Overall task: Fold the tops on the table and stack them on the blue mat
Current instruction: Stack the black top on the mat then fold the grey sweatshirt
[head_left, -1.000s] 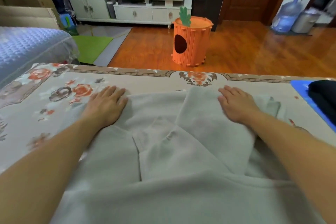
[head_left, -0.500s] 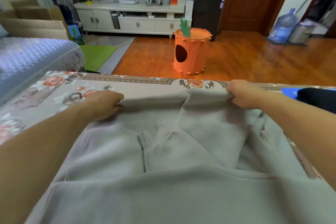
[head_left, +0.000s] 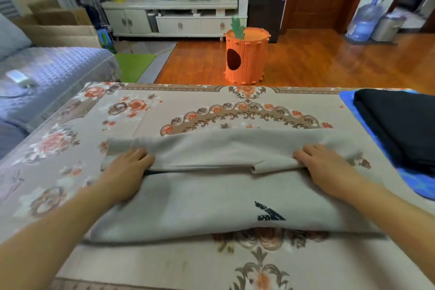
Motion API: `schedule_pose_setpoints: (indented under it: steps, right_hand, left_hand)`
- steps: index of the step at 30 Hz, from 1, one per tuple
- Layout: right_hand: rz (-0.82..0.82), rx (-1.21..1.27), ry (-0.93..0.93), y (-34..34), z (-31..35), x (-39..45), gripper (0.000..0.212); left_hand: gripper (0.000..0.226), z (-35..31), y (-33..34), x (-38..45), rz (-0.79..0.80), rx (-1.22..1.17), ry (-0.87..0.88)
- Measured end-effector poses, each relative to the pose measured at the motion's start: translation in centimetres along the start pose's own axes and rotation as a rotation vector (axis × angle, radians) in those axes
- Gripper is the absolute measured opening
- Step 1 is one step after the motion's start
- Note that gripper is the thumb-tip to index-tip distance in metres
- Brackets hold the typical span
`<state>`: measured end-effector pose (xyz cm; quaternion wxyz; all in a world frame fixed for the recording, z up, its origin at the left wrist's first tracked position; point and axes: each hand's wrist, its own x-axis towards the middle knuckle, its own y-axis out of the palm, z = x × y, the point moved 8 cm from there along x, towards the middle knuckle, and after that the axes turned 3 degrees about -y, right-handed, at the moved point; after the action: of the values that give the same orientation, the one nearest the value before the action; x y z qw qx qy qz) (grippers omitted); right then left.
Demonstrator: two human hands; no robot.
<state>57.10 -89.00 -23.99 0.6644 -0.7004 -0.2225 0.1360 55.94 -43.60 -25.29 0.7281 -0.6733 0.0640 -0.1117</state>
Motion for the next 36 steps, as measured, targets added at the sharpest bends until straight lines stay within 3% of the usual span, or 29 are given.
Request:
schedule_pose_setpoints:
  steps: [6, 8, 10, 12, 14, 16, 19, 22, 26, 30, 32, 34, 36]
  right_hand:
    - [0.043, 0.047, 0.105, -1.1, -1.5, -0.6, 0.035]
    - [0.178, 0.071, 0.13, -0.4, -1.6, -1.0, 0.043]
    - [0.27, 0.116, 0.138, 0.2, -1.4, -1.5, 0.051]
    - [0.248, 0.196, 0.177, -0.2, -1.7, -1.4, 0.058]
    - [0.207, 0.246, 0.236, -0.7, -2.2, -1.3, 0.059]
    - [0.133, 0.303, 0.319, -1.0, -3.4, -1.6, 0.056]
    - [0.072, 0.299, 0.355, -1.8, -5.5, -2.2, 0.055]
    - [0.126, 0.194, 0.24, -1.8, -6.1, -1.5, 0.063]
    - [0.204, 0.12, 0.128, -0.8, -4.7, 1.1, 0.052]
    - [0.048, 0.076, 0.168, -2.7, -5.6, 1.7, 0.034]
    - [0.088, 0.119, 0.212, -2.7, -6.0, 0.8, 0.038]
    - [0.332, 0.208, 0.229, -1.0, -5.4, -0.7, 0.046]
    - [0.463, 0.269, 0.247, -1.0, -4.9, -1.6, 0.049]
  left_hand:
    - [0.021, -1.5, -0.3, 0.7, 0.234, 0.192, -0.073]
    - [0.029, -3.7, -1.8, 1.6, 0.27, 0.296, -0.075]
    - [0.034, -9.1, -4.8, 3.2, 0.064, 0.17, 0.05]
    - [0.035, -16.1, -7.8, 4.3, -0.109, -0.145, 0.222]
    - [0.045, -22.0, -8.5, 5.5, -0.072, -0.314, 0.29]
    - [0.056, -25.5, -7.7, 7.0, 0.022, -0.309, 0.298]
    - [0.07, -25.5, -5.9, 7.8, 0.104, -0.28, 0.291]
    - [0.071, -23.7, -4.1, 7.3, 0.185, -0.247, 0.314]
    - [0.038, -21.3, -4.4, 7.5, -0.039, -0.287, 0.28]
    - [0.034, -21.0, -6.9, 6.7, -0.255, -0.351, 0.386]
    - [0.036, -21.9, -6.8, 6.2, -0.143, -0.355, 0.44]
    - [0.038, -22.7, -4.8, 5.7, 0.156, -0.314, 0.454]
    - [0.037, -22.3, -4.4, 6.7, 0.323, -0.401, 0.327]
